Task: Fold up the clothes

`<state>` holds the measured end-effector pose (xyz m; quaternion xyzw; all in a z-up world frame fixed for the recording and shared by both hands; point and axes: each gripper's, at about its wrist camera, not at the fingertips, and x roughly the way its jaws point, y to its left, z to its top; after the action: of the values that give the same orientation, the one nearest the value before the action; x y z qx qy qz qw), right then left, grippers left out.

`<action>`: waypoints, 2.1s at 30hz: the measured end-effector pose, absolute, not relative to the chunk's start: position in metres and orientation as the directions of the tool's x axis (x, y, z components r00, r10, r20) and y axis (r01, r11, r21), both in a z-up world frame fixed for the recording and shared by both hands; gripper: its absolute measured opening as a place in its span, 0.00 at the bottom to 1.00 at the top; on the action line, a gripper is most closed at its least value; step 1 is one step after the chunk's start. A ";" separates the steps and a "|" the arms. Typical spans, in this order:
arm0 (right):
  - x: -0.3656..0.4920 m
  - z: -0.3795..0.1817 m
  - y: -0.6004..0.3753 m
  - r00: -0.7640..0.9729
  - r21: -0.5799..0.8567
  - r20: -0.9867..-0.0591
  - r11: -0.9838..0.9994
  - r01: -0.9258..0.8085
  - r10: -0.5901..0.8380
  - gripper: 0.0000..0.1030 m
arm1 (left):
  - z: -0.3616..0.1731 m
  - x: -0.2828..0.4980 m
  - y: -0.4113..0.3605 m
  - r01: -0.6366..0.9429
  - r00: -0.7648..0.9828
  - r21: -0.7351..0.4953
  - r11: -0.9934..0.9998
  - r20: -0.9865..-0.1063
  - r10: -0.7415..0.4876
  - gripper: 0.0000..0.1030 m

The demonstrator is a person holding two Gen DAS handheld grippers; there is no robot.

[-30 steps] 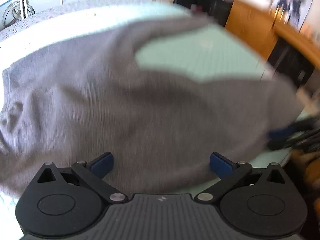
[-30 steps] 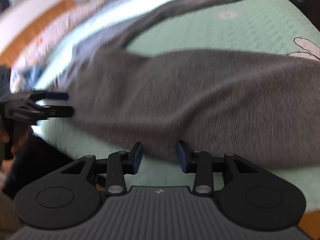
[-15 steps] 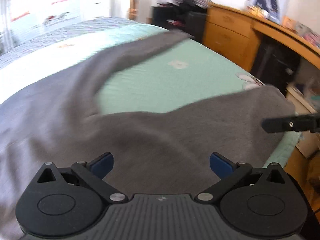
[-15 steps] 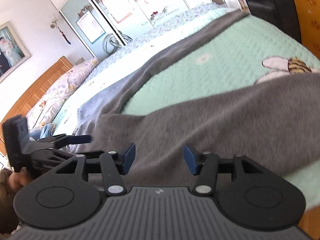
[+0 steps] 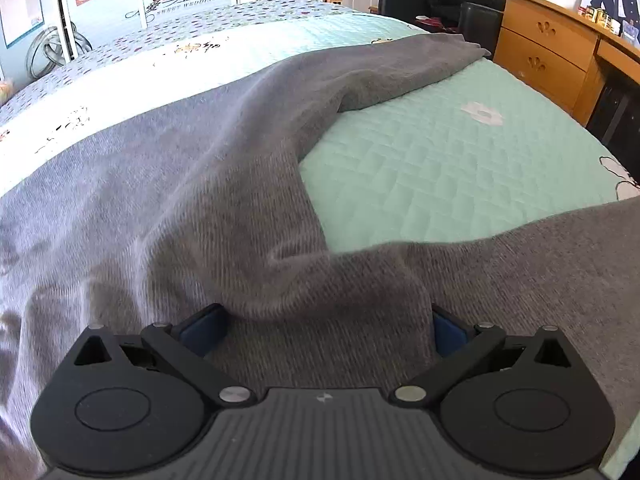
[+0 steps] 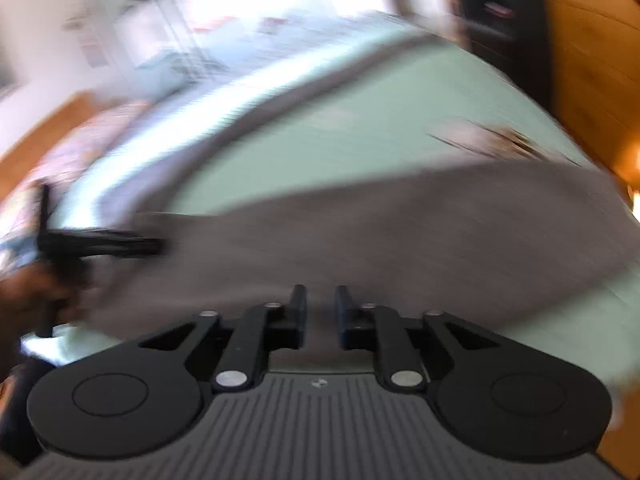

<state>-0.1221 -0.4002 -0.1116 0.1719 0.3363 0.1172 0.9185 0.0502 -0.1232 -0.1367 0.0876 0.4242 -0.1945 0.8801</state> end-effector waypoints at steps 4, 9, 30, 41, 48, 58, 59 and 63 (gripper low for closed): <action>-0.100 -0.132 -0.369 0.673 0.327 -0.649 0.929 -0.174 0.355 0.34 | -0.137 0.054 -0.121 0.411 0.558 -0.037 0.911 -0.780 -0.283 1.00; -0.095 -0.125 -0.390 0.715 0.343 -0.654 0.939 -0.011 0.247 0.12 | -0.137 0.050 -0.105 0.375 0.575 -0.132 0.917 -0.743 -0.342 1.00; -0.016 -0.178 -0.368 0.708 0.594 -0.542 0.803 -0.058 0.452 0.00 | -0.142 -0.047 -0.006 0.351 0.647 -0.023 0.936 -0.717 -0.259 1.00; 0.065 -0.165 -0.291 0.585 0.624 -0.465 0.715 -0.315 0.664 0.36 | -0.134 -0.044 0.030 0.183 0.739 -0.070 0.981 -0.648 -0.184 0.99; 0.081 -0.184 -0.322 0.669 0.709 -0.481 0.700 -0.084 0.567 0.23 | -0.144 -0.043 0.040 0.167 0.693 -0.067 0.984 -0.701 -0.166 1.00; 0.063 -0.196 -0.355 0.731 0.756 -0.427 0.653 -0.033 0.532 0.31 | -0.108 -0.040 0.058 0.139 0.710 -0.334 0.932 -0.622 -0.329 0.99; 0.060 -0.195 -0.356 0.743 0.773 -0.393 0.632 -0.052 0.542 0.33 | -0.101 -0.038 0.058 0.135 0.723 -0.337 0.932 -0.609 -0.325 0.99; 0.064 -0.200 -0.357 0.779 0.846 -0.254 0.521 -0.109 0.574 0.52 | -0.075 -0.020 0.058 0.095 0.765 -0.339 0.936 -0.577 -0.287 0.99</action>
<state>0.0639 -0.3567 -0.1996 0.4441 0.2620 0.2051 0.8319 -0.0195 0.0583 -0.0749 -0.1465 0.3273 -0.1029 0.9278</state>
